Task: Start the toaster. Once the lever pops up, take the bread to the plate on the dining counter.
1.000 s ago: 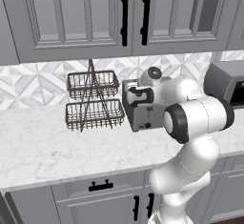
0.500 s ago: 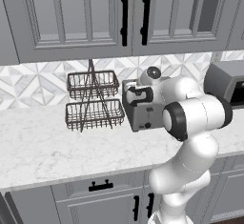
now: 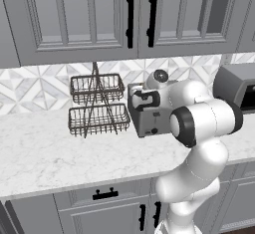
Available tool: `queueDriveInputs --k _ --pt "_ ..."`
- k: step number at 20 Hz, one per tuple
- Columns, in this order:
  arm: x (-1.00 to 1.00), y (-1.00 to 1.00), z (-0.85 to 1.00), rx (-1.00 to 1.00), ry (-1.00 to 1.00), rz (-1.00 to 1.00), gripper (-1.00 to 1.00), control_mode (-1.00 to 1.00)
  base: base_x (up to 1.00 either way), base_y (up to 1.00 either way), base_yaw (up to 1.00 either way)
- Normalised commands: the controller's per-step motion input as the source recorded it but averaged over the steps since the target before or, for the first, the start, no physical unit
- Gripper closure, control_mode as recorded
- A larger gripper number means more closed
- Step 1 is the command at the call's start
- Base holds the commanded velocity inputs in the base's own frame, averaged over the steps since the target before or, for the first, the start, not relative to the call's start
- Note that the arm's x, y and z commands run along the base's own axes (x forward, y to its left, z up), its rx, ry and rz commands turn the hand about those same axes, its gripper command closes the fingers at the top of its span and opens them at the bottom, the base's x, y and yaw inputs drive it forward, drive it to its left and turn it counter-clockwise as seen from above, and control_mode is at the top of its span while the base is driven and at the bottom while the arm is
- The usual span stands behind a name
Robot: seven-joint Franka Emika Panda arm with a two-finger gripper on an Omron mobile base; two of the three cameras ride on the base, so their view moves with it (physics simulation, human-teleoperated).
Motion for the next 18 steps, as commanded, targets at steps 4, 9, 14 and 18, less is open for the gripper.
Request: queueDriveInputs --k 4,9,14,18 --pt "0.0 0.0 0.0 0.0 0.0 0.0 1.0 -1.0 0.0 0.0 0.0" --pt "0.0 0.0 0.0 0.0 0.0 0.0 1.0 -1.0 0.0 0.0 0.0" --pt "0.0 0.0 0.0 0.0 0.0 0.0 1.0 -1.0 0.0 0.0 0.0" --pt "0.0 0.0 0.0 0.0 0.0 0.0 1.0 -1.0 0.0 0.0 0.0"
